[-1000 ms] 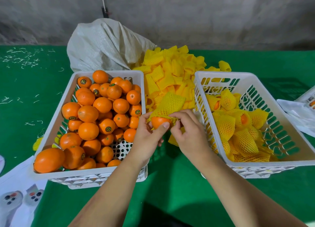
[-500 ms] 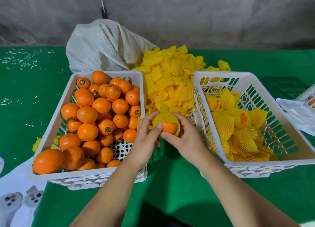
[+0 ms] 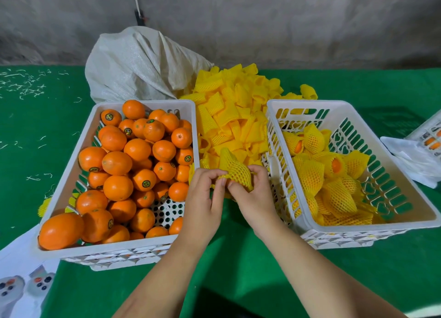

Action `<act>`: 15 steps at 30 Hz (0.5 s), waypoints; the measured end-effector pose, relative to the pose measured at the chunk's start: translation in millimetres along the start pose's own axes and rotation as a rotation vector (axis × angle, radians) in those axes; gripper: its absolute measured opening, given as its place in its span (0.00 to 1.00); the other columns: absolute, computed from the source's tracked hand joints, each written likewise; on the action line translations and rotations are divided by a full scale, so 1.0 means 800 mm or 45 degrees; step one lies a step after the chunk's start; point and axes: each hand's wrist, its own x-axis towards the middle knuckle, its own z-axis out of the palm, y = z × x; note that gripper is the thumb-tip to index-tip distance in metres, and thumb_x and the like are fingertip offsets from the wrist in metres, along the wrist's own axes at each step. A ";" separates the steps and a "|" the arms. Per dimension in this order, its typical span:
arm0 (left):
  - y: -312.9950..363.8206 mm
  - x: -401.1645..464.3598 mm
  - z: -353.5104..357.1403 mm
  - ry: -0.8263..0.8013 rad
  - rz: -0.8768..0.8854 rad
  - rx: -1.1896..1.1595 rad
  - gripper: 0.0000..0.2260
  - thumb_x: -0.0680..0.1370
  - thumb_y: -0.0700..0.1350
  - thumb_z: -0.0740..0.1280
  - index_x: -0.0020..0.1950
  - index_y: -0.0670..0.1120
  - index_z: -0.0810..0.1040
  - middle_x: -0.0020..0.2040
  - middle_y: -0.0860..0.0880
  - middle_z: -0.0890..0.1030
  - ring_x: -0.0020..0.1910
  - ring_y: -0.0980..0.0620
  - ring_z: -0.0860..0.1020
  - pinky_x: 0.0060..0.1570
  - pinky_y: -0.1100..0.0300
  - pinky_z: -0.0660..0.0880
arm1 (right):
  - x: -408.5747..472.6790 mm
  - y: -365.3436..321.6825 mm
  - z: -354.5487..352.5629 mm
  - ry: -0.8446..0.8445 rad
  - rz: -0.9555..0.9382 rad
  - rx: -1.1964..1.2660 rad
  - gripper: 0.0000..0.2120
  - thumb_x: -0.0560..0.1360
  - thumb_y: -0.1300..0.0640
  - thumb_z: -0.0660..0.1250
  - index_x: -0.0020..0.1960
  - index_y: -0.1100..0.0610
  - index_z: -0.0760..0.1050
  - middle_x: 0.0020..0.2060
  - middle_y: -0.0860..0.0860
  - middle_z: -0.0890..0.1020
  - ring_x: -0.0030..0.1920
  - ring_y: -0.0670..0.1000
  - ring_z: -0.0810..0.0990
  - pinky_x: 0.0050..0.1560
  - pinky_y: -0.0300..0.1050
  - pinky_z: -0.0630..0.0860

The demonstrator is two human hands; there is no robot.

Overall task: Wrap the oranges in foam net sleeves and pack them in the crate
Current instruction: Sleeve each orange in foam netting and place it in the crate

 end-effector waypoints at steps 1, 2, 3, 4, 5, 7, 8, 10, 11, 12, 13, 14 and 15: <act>-0.001 -0.001 0.001 -0.043 0.022 0.000 0.07 0.86 0.43 0.65 0.62 0.45 0.80 0.54 0.54 0.76 0.57 0.56 0.77 0.54 0.68 0.71 | 0.000 -0.001 0.002 0.032 0.039 0.077 0.26 0.64 0.43 0.75 0.59 0.36 0.68 0.56 0.47 0.82 0.56 0.49 0.83 0.50 0.45 0.82; -0.003 -0.002 0.003 -0.078 0.037 -0.013 0.07 0.86 0.43 0.65 0.62 0.45 0.80 0.55 0.55 0.76 0.57 0.55 0.77 0.54 0.68 0.72 | -0.001 -0.003 0.004 0.060 0.068 0.148 0.26 0.64 0.44 0.74 0.59 0.34 0.68 0.57 0.47 0.82 0.54 0.46 0.83 0.47 0.41 0.81; -0.004 -0.003 0.003 -0.099 0.031 -0.035 0.07 0.86 0.43 0.65 0.63 0.47 0.79 0.55 0.56 0.76 0.56 0.54 0.78 0.53 0.69 0.72 | -0.002 -0.003 0.005 0.083 0.086 0.211 0.27 0.64 0.45 0.74 0.60 0.32 0.69 0.58 0.47 0.81 0.54 0.44 0.84 0.46 0.39 0.81; -0.005 -0.004 0.004 -0.106 0.002 -0.068 0.07 0.86 0.46 0.65 0.64 0.49 0.79 0.54 0.57 0.76 0.56 0.54 0.78 0.52 0.69 0.72 | -0.003 -0.003 0.007 0.092 0.091 0.253 0.27 0.65 0.46 0.74 0.61 0.30 0.69 0.60 0.48 0.80 0.55 0.45 0.84 0.49 0.42 0.83; -0.005 -0.003 0.004 -0.105 -0.049 -0.110 0.08 0.86 0.49 0.65 0.64 0.51 0.77 0.54 0.56 0.75 0.55 0.52 0.78 0.50 0.69 0.72 | -0.003 -0.005 0.007 0.093 0.083 0.258 0.28 0.66 0.46 0.74 0.63 0.29 0.70 0.63 0.49 0.78 0.57 0.47 0.83 0.53 0.47 0.84; -0.005 0.000 0.004 -0.101 -0.152 -0.167 0.11 0.84 0.55 0.66 0.65 0.55 0.73 0.55 0.54 0.75 0.55 0.51 0.77 0.49 0.69 0.73 | -0.006 -0.011 0.005 0.075 0.025 0.185 0.29 0.67 0.43 0.73 0.66 0.29 0.70 0.69 0.50 0.73 0.62 0.50 0.80 0.58 0.52 0.83; -0.005 0.002 0.004 -0.112 -0.183 -0.166 0.11 0.84 0.57 0.66 0.65 0.57 0.73 0.56 0.54 0.75 0.56 0.52 0.77 0.49 0.70 0.72 | -0.006 -0.015 0.004 0.065 -0.005 0.142 0.29 0.68 0.41 0.72 0.67 0.28 0.69 0.70 0.48 0.70 0.63 0.47 0.79 0.57 0.47 0.82; -0.009 0.003 0.005 -0.131 -0.181 -0.140 0.07 0.85 0.52 0.67 0.63 0.59 0.74 0.55 0.56 0.76 0.54 0.54 0.78 0.48 0.70 0.72 | -0.005 -0.022 0.001 0.046 -0.015 0.093 0.27 0.72 0.39 0.69 0.69 0.25 0.66 0.71 0.44 0.63 0.64 0.42 0.75 0.55 0.37 0.78; -0.010 0.003 0.006 -0.124 -0.161 -0.113 0.07 0.85 0.48 0.66 0.62 0.59 0.75 0.53 0.57 0.76 0.52 0.55 0.78 0.47 0.69 0.71 | -0.004 -0.024 0.001 0.042 -0.002 0.097 0.25 0.75 0.40 0.67 0.70 0.25 0.65 0.72 0.44 0.61 0.65 0.43 0.74 0.56 0.38 0.76; -0.011 0.003 0.006 -0.114 -0.136 -0.084 0.08 0.86 0.45 0.65 0.61 0.57 0.75 0.52 0.57 0.76 0.51 0.55 0.78 0.47 0.69 0.71 | -0.002 -0.025 0.002 0.054 0.013 0.106 0.23 0.79 0.43 0.65 0.71 0.26 0.65 0.74 0.45 0.59 0.66 0.46 0.74 0.59 0.41 0.75; -0.012 0.002 0.006 -0.117 -0.108 -0.048 0.07 0.86 0.43 0.65 0.62 0.54 0.76 0.52 0.57 0.76 0.51 0.56 0.77 0.48 0.69 0.71 | -0.001 -0.026 0.005 0.089 0.033 0.109 0.21 0.82 0.45 0.64 0.71 0.27 0.65 0.74 0.46 0.58 0.66 0.47 0.74 0.59 0.42 0.74; -0.012 0.002 0.007 -0.134 -0.074 -0.016 0.07 0.86 0.42 0.65 0.62 0.52 0.77 0.52 0.56 0.76 0.52 0.56 0.77 0.49 0.69 0.71 | -0.001 -0.028 0.008 0.135 0.058 0.105 0.20 0.84 0.46 0.62 0.71 0.28 0.66 0.73 0.46 0.58 0.63 0.45 0.75 0.57 0.40 0.74; -0.012 0.001 0.007 -0.169 -0.039 0.014 0.06 0.86 0.42 0.65 0.62 0.50 0.77 0.52 0.55 0.76 0.52 0.56 0.77 0.49 0.69 0.71 | -0.002 -0.031 0.010 0.176 0.086 0.114 0.19 0.84 0.47 0.62 0.70 0.28 0.66 0.72 0.46 0.58 0.61 0.43 0.74 0.55 0.38 0.74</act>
